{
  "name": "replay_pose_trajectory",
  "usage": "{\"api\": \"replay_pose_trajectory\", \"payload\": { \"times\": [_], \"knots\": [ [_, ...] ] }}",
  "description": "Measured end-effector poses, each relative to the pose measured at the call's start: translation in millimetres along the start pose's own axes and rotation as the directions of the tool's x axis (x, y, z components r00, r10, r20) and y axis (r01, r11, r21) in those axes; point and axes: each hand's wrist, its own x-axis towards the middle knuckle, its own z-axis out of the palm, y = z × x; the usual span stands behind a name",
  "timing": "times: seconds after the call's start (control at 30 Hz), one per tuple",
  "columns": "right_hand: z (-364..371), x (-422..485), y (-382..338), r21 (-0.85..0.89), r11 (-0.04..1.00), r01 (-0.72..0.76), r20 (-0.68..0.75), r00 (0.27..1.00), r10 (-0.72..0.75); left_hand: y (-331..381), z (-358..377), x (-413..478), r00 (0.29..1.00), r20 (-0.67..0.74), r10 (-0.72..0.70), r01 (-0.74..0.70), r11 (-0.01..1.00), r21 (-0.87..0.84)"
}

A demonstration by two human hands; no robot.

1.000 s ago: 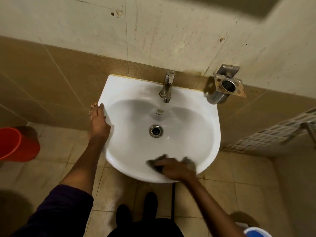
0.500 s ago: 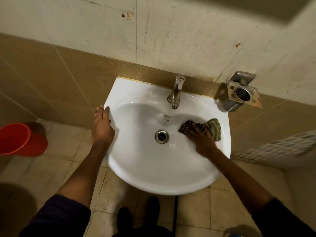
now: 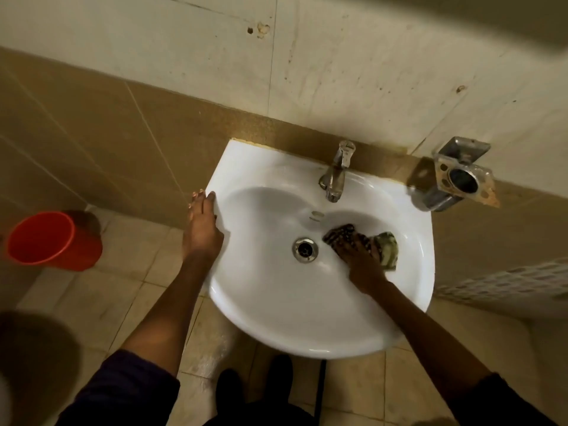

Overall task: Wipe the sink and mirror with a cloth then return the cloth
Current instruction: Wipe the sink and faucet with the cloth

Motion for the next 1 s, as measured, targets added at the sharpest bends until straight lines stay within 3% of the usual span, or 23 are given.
{"api": "replay_pose_trajectory", "payload": {
  "times": [0.03, 0.1, 0.2, 0.3, 0.37, 0.4, 0.47, 0.6, 0.67, 0.7, 0.73, 0.77, 0.8, 0.83, 0.87, 0.9, 0.93, 0.97, 1.0],
  "knots": [
    [2.1, -5.4, -16.0, -0.002, 1.0, -0.005, 0.069, 0.998, 0.006, 0.0, -0.8, -0.7, 1.0, 0.009, -0.002, 0.002, 1.0, -0.009],
    [14.8, -19.7, -53.7, 0.164, 0.984, -0.071, 0.166, 0.985, 0.043, 1.3, -2.3, 0.0, 1.0, 0.005, -0.003, 0.003, 0.999, -0.035],
    [20.1, -47.7, -96.0, 0.394, 0.918, 0.04, 0.389, 0.898, -0.206, 3.7, -5.5, -0.3, 1.0, 0.004, 0.015, -0.015, 0.998, -0.063],
    [6.3, -74.9, -144.2, 0.73, 0.674, 0.11, 0.316, 0.821, -0.475, 4.9, -7.7, -2.5, 1.0, -0.01, 0.027, -0.028, 0.994, -0.11],
    [4.0, -64.2, -180.6, 0.777, 0.605, 0.174, 0.227, 0.819, -0.527, 3.0, -9.2, -3.4, 0.999, -0.024, 0.024, -0.028, 0.989, -0.142],
    [6.2, -49.5, -195.6, 0.751, 0.616, 0.237, 0.149, 0.848, -0.508, 4.3, -10.4, -2.7, 0.999, -0.019, 0.044, -0.046, 0.988, -0.146],
    [8.6, -18.2, -200.5, 0.667, 0.715, 0.21, 0.131, 0.911, -0.39, 5.5, -11.7, -4.3, 0.999, -0.003, 0.04, -0.04, 0.986, -0.159],
    [20.0, 32.5, -163.4, 0.494, 0.87, 0.016, 0.066, 0.996, -0.055, 7.5, -13.4, -4.5, 1.0, 0.008, 0.014, -0.012, 0.982, -0.189],
    [19.8, 37.9, -172.2, 0.537, 0.839, -0.08, -0.04, 0.992, 0.121, 7.4, -12.4, -4.2, 1.0, 0.008, 0.008, -0.007, 0.981, -0.194],
    [16.3, 34.2, -189.8, 0.547, 0.835, -0.064, -0.022, 0.996, 0.09, 6.9, -12.2, -4.2, 1.0, 0.011, 0.007, -0.005, 0.98, -0.197],
    [19.2, 23.9, -207.6, 0.44, 0.896, 0.062, -0.087, 0.996, -0.026, 6.4, -12.2, -4.2, 1.0, 0.011, 0.007, -0.005, 0.979, -0.204],
    [22.9, 12.6, -219.5, 0.426, 0.873, 0.235, -0.118, 0.972, -0.205, 6.0, -12.3, -4.2, 1.0, 0.013, 0.012, -0.009, 0.977, -0.212],
    [25.9, 1.9, -225.8, 0.436, 0.834, 0.338, -0.015, 0.929, -0.369, 5.7, -12.6, -4.7, 1.0, 0.016, 0.018, -0.014, 0.977, -0.213],
    [25.1, 1.9, -224.6, 0.384, 0.79, 0.479, -0.081, 0.869, -0.488, 5.8, -12.9, -5.0, 1.0, 0.016, 0.022, -0.018, 0.978, -0.208],
    [23.5, 9.7, -221.2, 0.337, 0.783, 0.522, -0.166, 0.852, -0.497, 5.8, -13.2, -5.1, 1.0, 0.017, 0.021, -0.017, 0.979, -0.202],
    [19.8, 21.0, -215.2, 0.382, 0.773, 0.507, -0.155, 0.86, -0.487, 5.6, -13.3, -5.2, 1.0, 0.022, 0.018, -0.014, 0.981, -0.195],
    [22.9, 36.4, -211.3, 0.446, 0.804, 0.394, -0.13, 0.917, -0.377, 5.8, -13.4, -4.9, 1.0, 0.025, 0.016, -0.011, 0.982, -0.189],
    [25.4, 48.2, -210.5, 0.521, 0.833, 0.188, -0.12, 0.982, -0.147, 6.0, -12.9, -5.5, 1.0, 0.025, 0.012, -0.007, 0.983, -0.185],
    [26.1, 59.9, -212.5, 0.515, 0.857, 0.029, -0.143, 0.988, 0.052, 6.0, -12.3, -5.4, 1.0, 0.02, 0.01, -0.006, 0.983, -0.182]
  ]
}}
